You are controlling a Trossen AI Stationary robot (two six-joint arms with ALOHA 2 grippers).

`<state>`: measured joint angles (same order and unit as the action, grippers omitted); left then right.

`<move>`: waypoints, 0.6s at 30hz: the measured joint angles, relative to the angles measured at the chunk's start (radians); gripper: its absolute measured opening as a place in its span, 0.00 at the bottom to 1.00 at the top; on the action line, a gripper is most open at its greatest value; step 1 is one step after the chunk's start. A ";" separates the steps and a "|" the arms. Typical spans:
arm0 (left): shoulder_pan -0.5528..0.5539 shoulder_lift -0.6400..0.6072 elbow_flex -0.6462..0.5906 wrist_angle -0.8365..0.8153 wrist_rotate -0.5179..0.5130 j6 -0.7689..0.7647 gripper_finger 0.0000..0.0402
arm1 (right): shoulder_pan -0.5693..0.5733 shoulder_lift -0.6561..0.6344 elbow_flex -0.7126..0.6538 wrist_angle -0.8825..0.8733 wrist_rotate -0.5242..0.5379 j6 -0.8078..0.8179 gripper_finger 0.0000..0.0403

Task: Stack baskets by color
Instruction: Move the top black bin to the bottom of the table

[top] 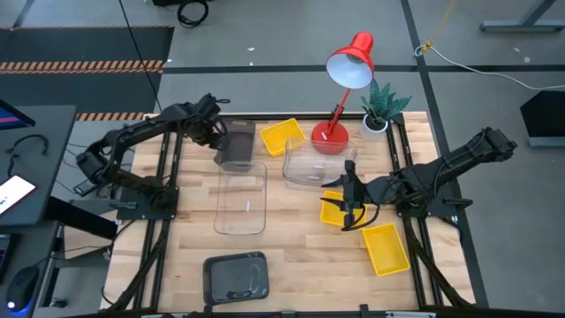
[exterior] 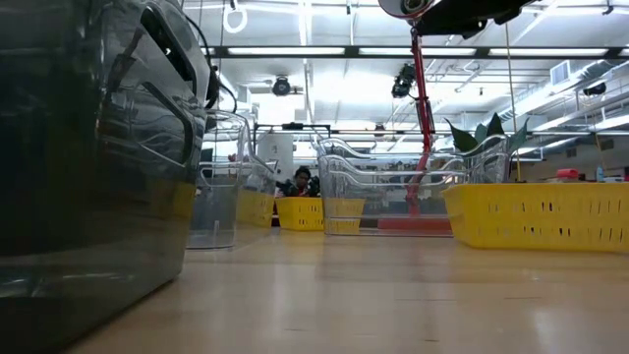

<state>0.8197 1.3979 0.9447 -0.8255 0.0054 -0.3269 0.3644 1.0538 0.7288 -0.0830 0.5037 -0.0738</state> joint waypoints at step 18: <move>-0.044 0.159 -0.004 0.030 -0.050 -0.025 0.54 | -0.019 0.026 0.000 0.001 -0.030 0.003 0.40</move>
<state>0.7755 1.5566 0.9405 -0.7952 -0.0443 -0.3515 0.3456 1.0794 0.7288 -0.0818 0.4736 -0.0708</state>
